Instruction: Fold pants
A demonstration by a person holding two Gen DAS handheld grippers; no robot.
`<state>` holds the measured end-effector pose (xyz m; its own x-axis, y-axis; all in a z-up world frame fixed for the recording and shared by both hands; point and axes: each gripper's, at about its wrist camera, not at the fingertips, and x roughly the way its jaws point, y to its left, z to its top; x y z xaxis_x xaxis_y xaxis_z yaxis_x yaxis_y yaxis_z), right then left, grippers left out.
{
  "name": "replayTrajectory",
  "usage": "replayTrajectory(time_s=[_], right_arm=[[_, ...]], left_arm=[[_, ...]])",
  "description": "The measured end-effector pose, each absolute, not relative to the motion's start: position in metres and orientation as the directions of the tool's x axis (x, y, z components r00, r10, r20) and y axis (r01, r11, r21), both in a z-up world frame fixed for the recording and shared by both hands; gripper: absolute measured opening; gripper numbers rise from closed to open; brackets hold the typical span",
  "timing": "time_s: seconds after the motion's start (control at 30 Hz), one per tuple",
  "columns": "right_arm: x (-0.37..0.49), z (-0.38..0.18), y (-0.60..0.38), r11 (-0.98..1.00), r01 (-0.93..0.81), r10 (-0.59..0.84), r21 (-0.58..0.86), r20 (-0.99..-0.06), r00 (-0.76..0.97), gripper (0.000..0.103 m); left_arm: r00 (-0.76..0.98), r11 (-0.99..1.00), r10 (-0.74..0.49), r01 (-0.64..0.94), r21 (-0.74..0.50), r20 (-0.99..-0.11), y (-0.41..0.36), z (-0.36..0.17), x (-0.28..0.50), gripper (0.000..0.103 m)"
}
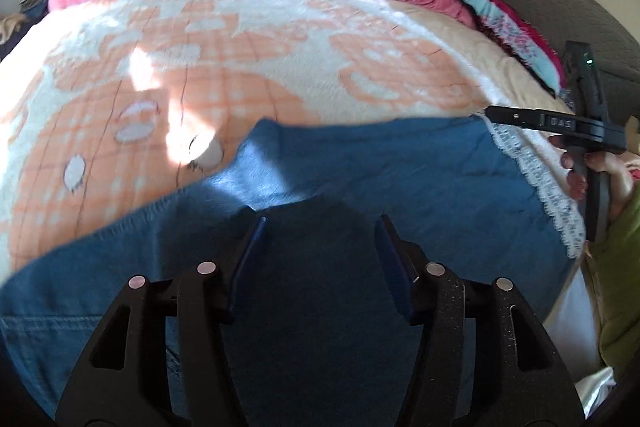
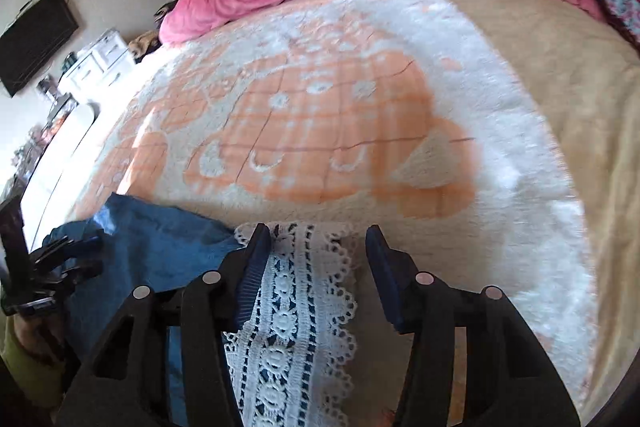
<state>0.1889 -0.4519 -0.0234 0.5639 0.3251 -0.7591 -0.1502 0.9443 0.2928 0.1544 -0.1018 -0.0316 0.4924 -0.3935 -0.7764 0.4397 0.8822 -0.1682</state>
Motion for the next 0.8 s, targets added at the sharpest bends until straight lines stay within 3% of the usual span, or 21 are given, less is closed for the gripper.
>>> replayTrajectory(time_s=[0.07,0.13,0.3,0.5,0.63,0.8], right_arm=[[0.188,-0.03,-0.441,0.951,-0.182,0.309,0.25,-0.779,0.545,0.044],[0.181,-0.029,-0.437,0.951,-0.195,0.307,0.239,-0.77,0.559,0.02],[0.159,0.005,-0.442,0.967,-0.161,0.252,0.195,-0.68,0.689,0.018],[0.184,-0.032,-0.436,0.989,-0.123,0.142,0.083,-0.765,0.628,0.022],[0.181,-0.025,-0.444,0.996,-0.067,0.087,0.057,-0.758,0.647,0.046],[0.131,0.013,-0.457,0.999,0.0,0.027,0.039,-0.684,0.729,0.049]], left_arm=[[0.496,0.887,-0.386,0.43,-0.166,-0.778,-0.101,-0.035,0.154,0.048],[0.5,0.887,-0.383,0.434,-0.158,-0.777,-0.101,-0.035,0.153,0.05],[0.505,0.889,-0.393,0.422,-0.178,-0.768,-0.097,-0.037,0.154,0.051],[0.517,0.891,-0.392,0.419,-0.174,-0.761,-0.097,-0.039,0.154,0.051],[0.539,0.892,-0.39,0.423,-0.16,-0.746,-0.097,-0.039,0.149,0.053],[0.573,0.899,-0.379,0.414,-0.143,-0.727,-0.088,-0.026,0.134,0.078]])
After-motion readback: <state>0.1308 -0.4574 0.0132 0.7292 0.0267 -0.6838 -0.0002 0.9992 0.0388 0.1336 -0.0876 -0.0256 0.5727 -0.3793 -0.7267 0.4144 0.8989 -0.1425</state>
